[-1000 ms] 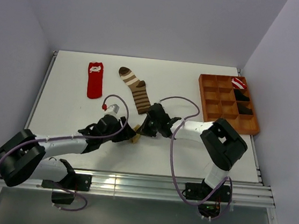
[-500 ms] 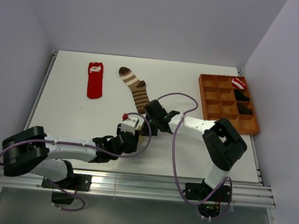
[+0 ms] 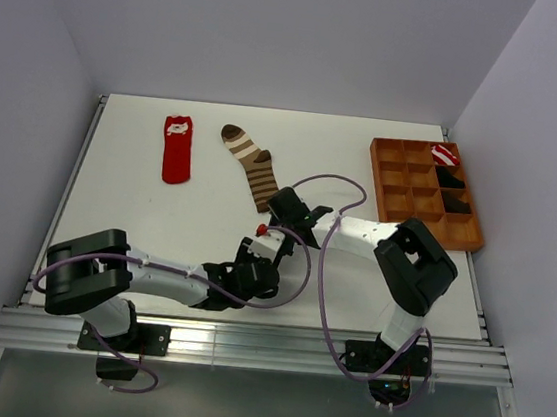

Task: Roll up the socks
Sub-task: Roll the sock at the center of the board.

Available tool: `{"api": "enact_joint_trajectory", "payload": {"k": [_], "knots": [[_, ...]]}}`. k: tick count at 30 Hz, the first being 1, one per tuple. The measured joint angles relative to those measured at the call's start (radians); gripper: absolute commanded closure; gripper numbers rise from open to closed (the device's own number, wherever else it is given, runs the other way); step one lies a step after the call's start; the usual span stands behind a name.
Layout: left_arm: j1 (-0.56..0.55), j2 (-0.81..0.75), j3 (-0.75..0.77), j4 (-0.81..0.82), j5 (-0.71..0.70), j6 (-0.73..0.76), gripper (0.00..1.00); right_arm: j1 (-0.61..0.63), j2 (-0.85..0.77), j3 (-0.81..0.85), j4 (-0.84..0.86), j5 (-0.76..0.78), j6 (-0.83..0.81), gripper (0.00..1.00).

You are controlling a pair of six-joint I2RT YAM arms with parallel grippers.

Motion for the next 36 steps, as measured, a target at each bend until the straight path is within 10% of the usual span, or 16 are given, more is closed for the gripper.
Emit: {"api": "enact_joint_trajectory", "payload": {"k": [10, 14, 24, 30, 36], "knots": [[-0.007, 0.098, 0.061, -0.081, -0.047, -0.071, 0.64, -0.002, 0.004, 0.000, 0.000, -0.010, 0.000, 1.00], [-0.018, 0.135, 0.095, -0.137, -0.095, -0.140, 0.99, -0.006, 0.004, 0.000, 0.002, -0.014, -0.002, 1.00], [0.004, 0.098, 0.082, -0.167, -0.066, -0.231, 1.00, -0.006, -0.055, -0.095, 0.134, -0.023, 0.013, 0.70], [0.115, -0.043, -0.038, -0.092, 0.122, -0.277, 1.00, -0.027, -0.195, -0.177, 0.236, -0.022, 0.037, 0.39], [0.283, -0.145, -0.150, 0.021, 0.381, -0.337, 1.00, -0.076, -0.349, -0.282, 0.360, 0.021, 0.062, 0.32]]}}
